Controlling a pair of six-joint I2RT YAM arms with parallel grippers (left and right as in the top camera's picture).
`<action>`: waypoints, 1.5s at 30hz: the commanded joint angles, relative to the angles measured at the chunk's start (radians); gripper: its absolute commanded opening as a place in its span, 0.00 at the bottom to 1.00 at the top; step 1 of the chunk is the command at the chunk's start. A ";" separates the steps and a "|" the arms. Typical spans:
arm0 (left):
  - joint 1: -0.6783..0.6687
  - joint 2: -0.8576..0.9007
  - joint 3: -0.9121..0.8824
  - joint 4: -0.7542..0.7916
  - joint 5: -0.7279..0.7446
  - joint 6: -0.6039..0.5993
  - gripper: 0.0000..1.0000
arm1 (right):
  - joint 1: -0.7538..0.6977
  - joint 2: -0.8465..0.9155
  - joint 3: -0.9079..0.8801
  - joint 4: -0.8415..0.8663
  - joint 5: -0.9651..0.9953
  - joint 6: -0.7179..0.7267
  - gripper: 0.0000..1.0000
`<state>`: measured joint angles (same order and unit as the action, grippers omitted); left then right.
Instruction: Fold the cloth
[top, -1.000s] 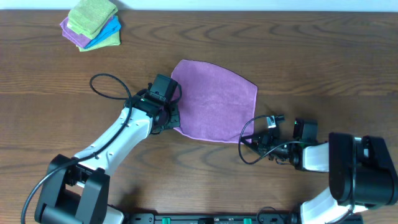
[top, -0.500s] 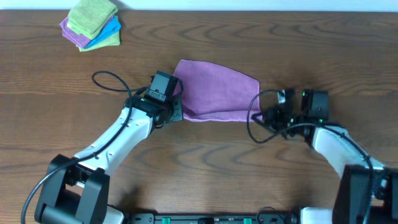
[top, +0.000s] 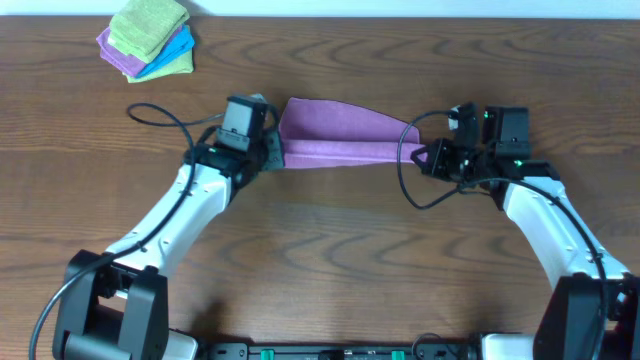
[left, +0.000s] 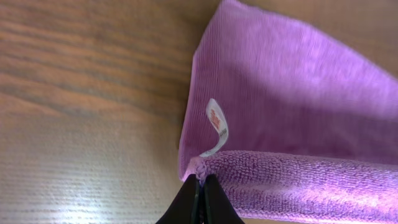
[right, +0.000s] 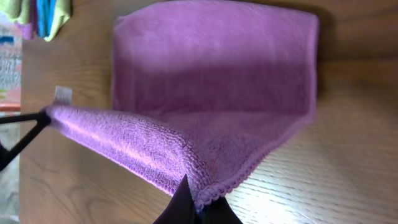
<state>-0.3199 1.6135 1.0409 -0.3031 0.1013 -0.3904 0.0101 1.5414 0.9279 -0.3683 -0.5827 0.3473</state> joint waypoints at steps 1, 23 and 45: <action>0.032 -0.012 0.057 0.001 0.004 0.039 0.05 | 0.013 -0.011 0.057 0.006 0.037 -0.003 0.02; 0.036 0.118 0.105 0.167 0.046 0.055 0.06 | 0.036 0.108 0.074 0.129 0.138 0.048 0.02; 0.093 0.260 0.214 0.303 0.047 0.072 0.06 | 0.036 0.274 0.249 0.247 0.156 0.115 0.02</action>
<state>-0.2539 1.8469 1.2312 -0.0189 0.1581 -0.3378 0.0429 1.7905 1.1172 -0.1139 -0.4416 0.4484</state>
